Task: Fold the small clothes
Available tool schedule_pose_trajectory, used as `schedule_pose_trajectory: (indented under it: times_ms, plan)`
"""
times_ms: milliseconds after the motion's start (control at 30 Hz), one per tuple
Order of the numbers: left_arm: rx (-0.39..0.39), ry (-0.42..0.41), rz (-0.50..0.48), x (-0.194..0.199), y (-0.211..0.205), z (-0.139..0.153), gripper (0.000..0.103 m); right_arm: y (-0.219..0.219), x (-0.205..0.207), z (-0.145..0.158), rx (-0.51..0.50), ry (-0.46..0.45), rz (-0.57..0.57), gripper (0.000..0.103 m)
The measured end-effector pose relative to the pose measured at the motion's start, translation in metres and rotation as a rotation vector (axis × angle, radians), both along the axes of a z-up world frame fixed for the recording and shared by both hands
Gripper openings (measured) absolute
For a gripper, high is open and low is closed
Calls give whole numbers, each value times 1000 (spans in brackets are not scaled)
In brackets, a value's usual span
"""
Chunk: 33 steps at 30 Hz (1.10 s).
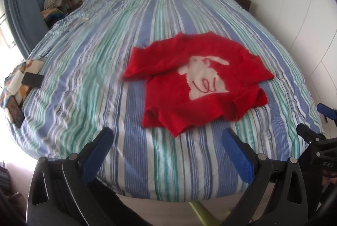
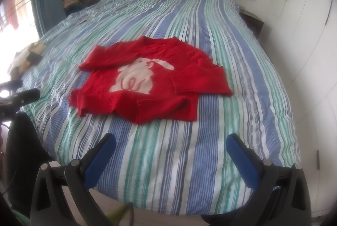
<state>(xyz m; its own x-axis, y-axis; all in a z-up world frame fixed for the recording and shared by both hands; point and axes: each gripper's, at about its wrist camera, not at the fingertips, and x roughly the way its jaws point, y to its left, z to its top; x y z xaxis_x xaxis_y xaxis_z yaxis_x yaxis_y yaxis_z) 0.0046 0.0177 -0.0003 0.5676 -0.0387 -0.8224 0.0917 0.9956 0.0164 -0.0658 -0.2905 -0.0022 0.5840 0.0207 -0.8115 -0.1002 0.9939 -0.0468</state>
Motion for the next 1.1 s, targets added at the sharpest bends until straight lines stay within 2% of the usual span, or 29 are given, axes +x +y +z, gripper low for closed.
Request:
schedule_pose_trajectory:
  times_ms: [1100]
  plan:
    - [5,-3,2,0,0,1,102,3,0,2,4,-1,4,103]
